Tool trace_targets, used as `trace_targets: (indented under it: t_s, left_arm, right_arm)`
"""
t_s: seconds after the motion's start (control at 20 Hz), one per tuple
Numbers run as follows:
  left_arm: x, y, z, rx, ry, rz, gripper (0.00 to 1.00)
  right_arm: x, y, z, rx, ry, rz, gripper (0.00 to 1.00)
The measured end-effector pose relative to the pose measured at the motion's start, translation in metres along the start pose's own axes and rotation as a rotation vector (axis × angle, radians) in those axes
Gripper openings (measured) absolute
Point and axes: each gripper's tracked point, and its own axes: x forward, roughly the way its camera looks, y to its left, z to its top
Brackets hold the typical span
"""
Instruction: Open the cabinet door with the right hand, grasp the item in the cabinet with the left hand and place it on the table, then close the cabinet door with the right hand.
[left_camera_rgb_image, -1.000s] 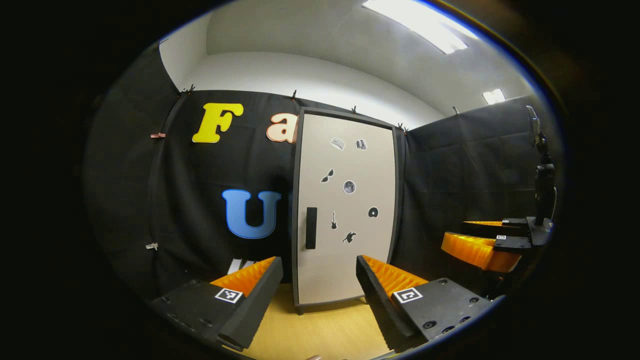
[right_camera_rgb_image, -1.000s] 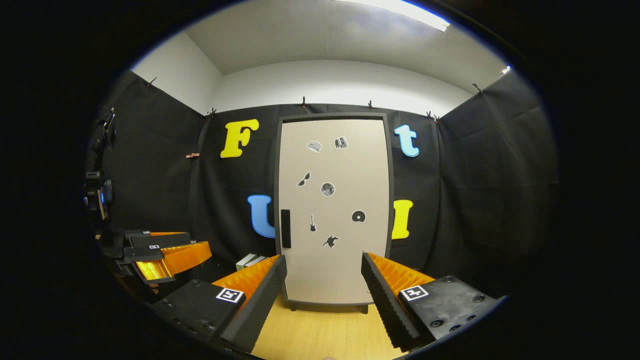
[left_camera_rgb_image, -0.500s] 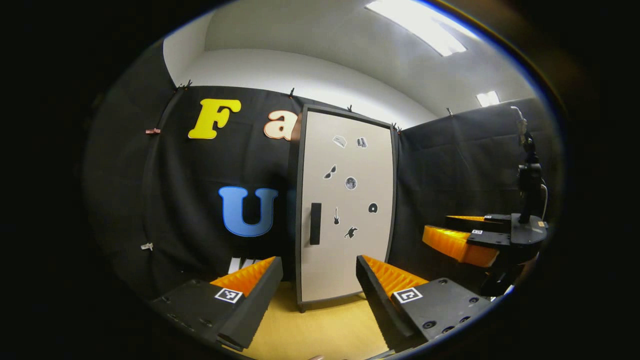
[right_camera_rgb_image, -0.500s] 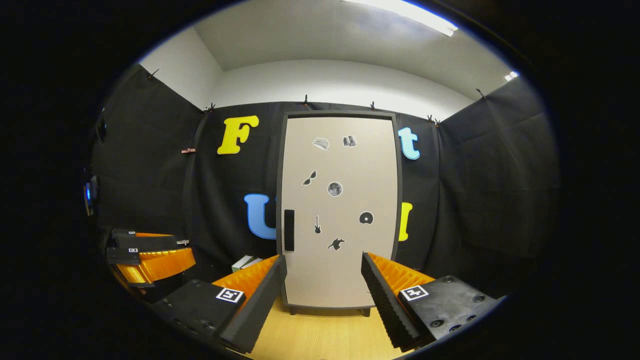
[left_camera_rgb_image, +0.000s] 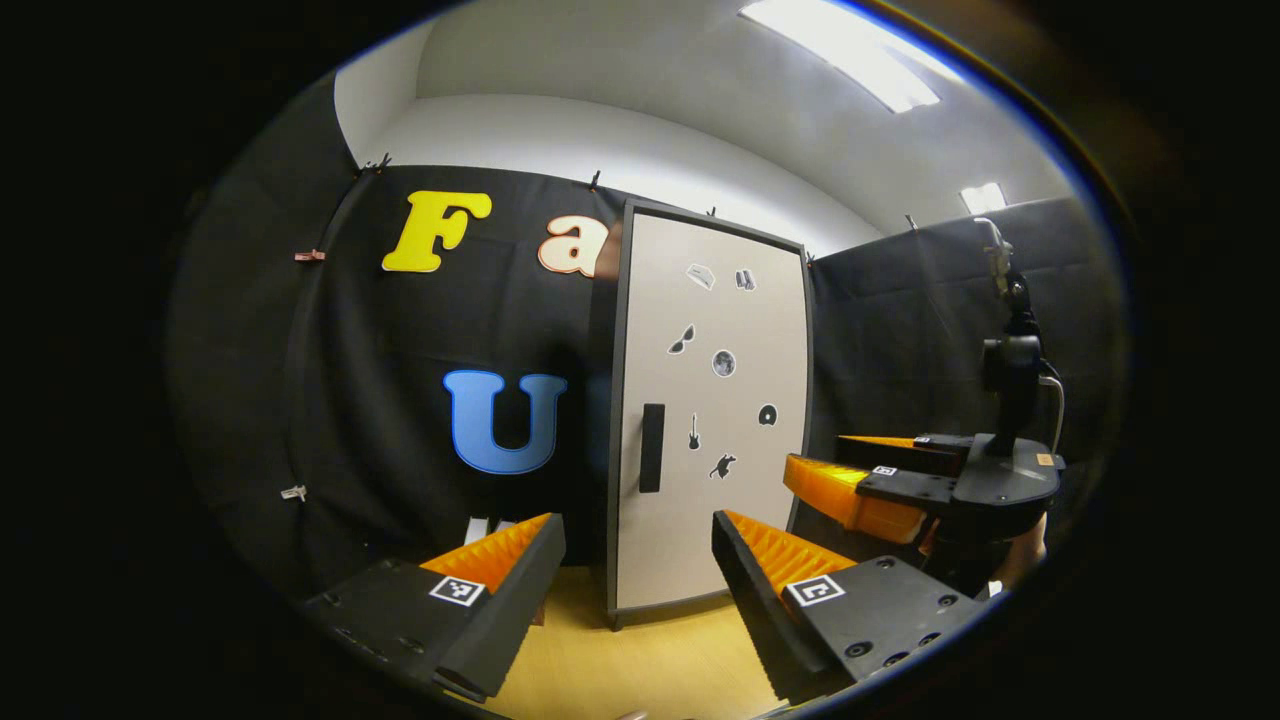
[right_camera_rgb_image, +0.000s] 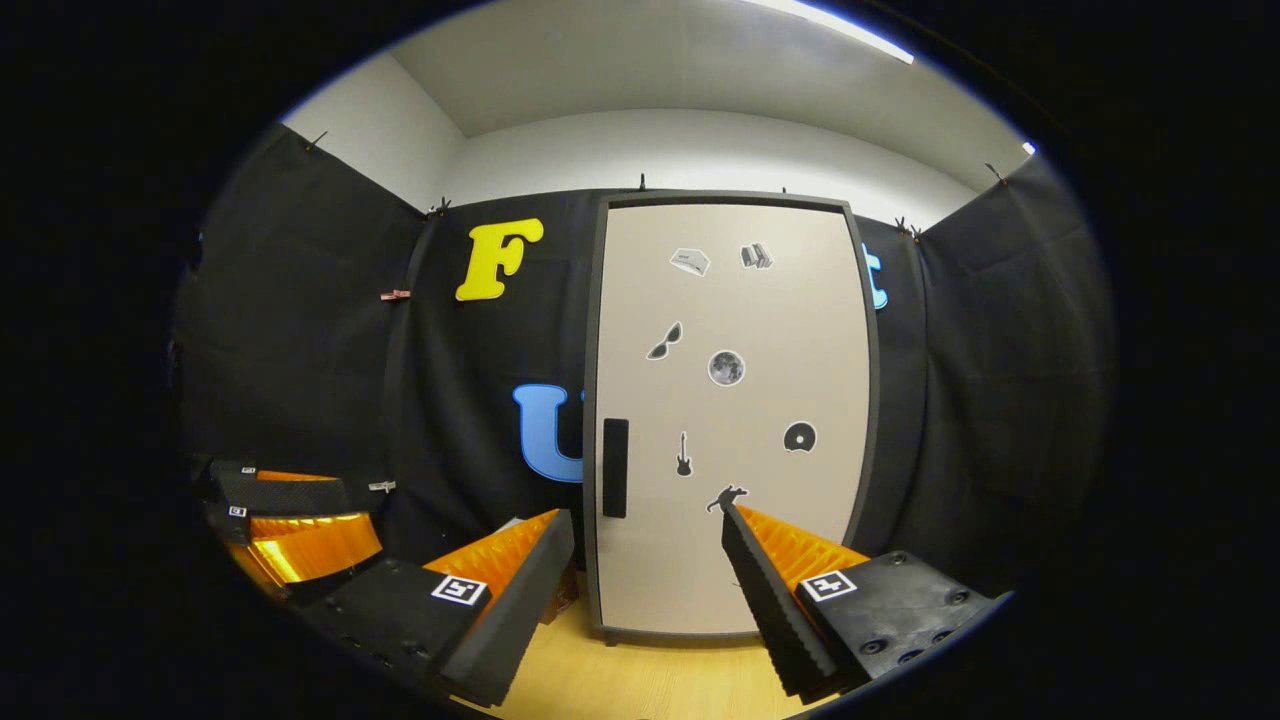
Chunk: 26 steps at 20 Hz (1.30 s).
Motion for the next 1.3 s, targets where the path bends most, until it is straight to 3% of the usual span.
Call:
trace_targets:
  t_s: [0.35, 0.6, 1.0, 1.3]
  left_arm:
    - [0.019, -0.005, -0.007, -0.047, 0.002, 0.019, 0.94]
    - [0.02, 0.008, -0.009, -0.042, 0.003, 0.088, 0.94]
    - [0.012, 0.031, -0.013, -0.054, 0.015, 0.202, 0.94]
    - [0.001, 0.04, -0.013, -0.058, 0.022, 0.257, 0.94]
  right_arm:
    - [0.09, -0.001, -0.02, -0.021, 0.009, 0.021, 0.97]
    - [0.136, 0.019, -0.034, -0.001, -0.002, 0.072, 0.96]
    - [0.194, 0.034, -0.056, -0.026, 0.007, 0.07, 0.91]
    - [0.218, 0.039, -0.072, -0.042, 0.025, 0.036, 0.69]
